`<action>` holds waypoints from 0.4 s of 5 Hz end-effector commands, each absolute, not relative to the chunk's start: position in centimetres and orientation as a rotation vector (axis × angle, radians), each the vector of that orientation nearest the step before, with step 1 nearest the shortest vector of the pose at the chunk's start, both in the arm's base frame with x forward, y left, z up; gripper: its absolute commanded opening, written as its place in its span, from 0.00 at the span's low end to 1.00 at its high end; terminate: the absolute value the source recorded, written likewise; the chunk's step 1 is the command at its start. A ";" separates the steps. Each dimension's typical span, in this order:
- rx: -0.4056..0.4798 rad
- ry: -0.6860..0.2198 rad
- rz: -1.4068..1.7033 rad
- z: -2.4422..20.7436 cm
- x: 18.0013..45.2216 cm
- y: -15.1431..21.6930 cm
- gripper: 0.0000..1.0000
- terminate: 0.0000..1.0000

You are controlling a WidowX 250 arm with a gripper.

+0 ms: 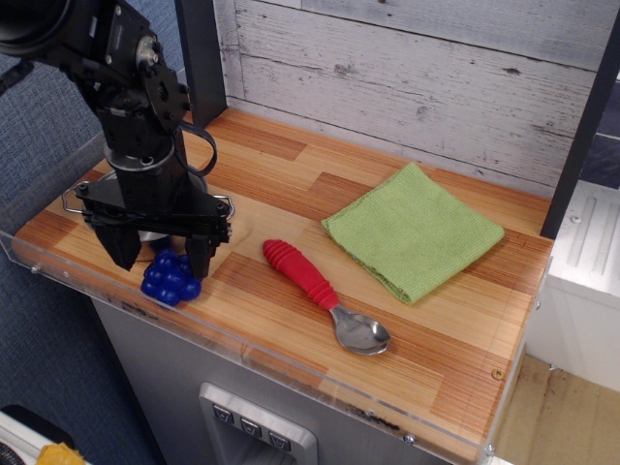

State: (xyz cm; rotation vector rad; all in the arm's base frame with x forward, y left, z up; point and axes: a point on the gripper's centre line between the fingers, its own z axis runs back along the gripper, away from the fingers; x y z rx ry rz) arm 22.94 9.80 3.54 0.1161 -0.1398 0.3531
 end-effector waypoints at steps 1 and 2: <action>0.126 -0.143 0.399 2.8 23.1 9.7 1.00 0.00; 0.114 -0.141 0.408 2.6 23.1 9.5 1.00 0.00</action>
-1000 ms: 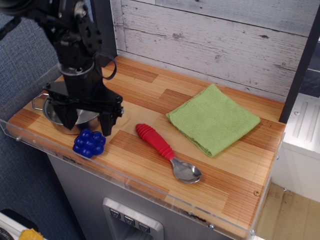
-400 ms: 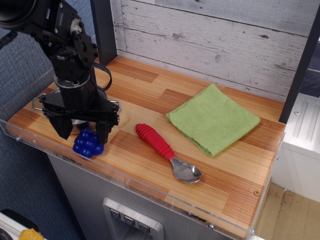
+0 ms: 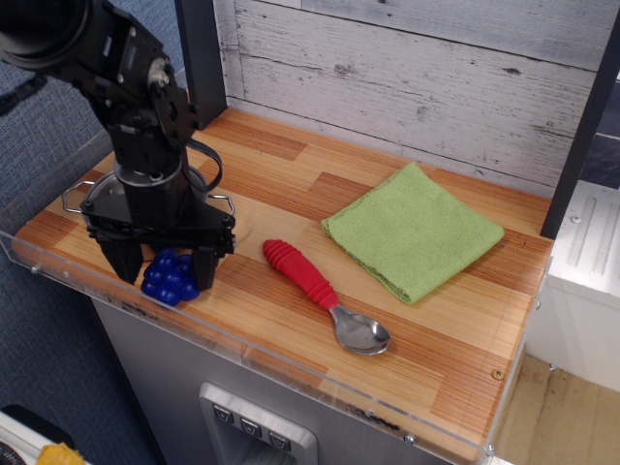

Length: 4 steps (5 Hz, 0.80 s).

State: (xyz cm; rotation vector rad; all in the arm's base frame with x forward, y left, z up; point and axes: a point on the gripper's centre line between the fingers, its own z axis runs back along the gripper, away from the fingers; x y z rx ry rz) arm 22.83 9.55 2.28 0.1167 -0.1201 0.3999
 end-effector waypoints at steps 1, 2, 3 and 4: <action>0.111 -0.139 0.412 2.4 23.1 9.5 0.00 0.00; 0.104 -0.143 0.412 3.3 23.0 9.2 0.00 0.00; 0.095 -0.148 0.387 5.0 22.8 8.3 0.00 0.00; 0.088 -0.212 0.344 6.6 22.9 7.1 0.00 0.00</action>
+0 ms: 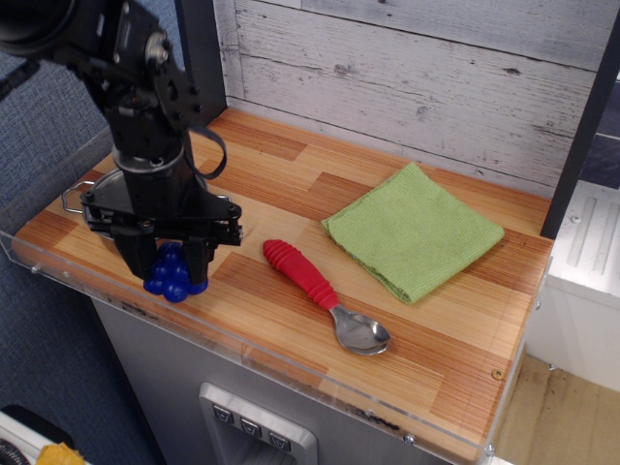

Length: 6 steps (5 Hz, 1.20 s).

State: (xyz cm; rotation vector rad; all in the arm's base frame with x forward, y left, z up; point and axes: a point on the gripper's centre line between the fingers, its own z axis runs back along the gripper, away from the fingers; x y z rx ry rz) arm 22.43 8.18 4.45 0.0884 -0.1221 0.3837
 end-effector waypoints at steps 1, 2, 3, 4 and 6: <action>0.104 -0.228 0.358 7.3 23.4 7.1 0.00 0.00; 0.102 -0.255 0.408 8.7 24.3 8.8 0.00 0.00; 0.123 -0.252 0.482 9.4 25.5 11.2 0.00 0.00; 0.121 -0.253 0.555 9.9 26.6 13.7 0.00 0.00; 0.073 -0.185 0.608 6.7 27.5 16.9 0.00 0.00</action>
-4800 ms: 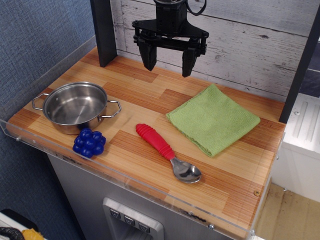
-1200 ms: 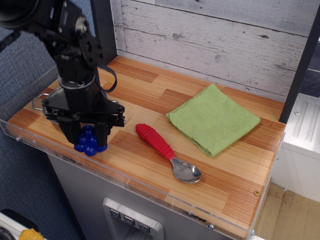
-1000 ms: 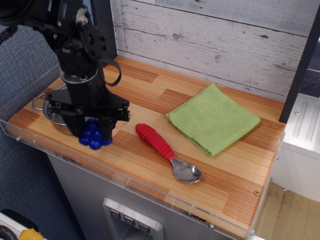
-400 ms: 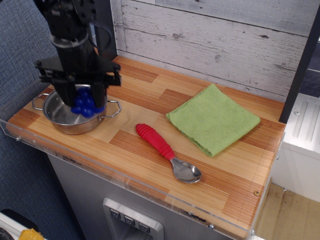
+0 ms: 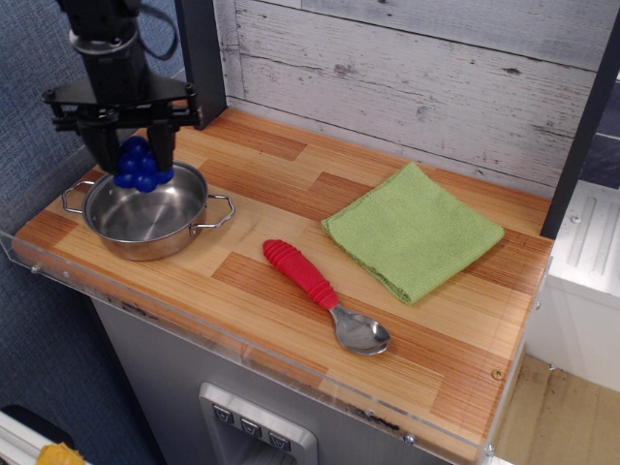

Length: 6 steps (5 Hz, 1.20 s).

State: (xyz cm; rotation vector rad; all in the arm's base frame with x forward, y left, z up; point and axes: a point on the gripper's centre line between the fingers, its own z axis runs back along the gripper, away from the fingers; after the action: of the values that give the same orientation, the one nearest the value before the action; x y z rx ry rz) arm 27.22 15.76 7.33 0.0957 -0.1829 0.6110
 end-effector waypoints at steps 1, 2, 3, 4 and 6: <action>0.068 -0.162 0.605 5.9 27.1 16.8 0.00 0.00; 0.039 -0.152 0.582 4.5 27.0 16.8 0.00 0.00; 0.048 -0.149 0.588 4.1 27.1 16.7 0.00 0.00; 0.041 -0.148 0.586 3.7 27.2 16.7 0.00 0.00; 0.042 -0.144 0.598 4.6 26.9 16.7 1.00 0.00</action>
State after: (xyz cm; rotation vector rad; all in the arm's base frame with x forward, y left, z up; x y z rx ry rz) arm 26.78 16.27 3.08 0.0286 -0.0907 0.5928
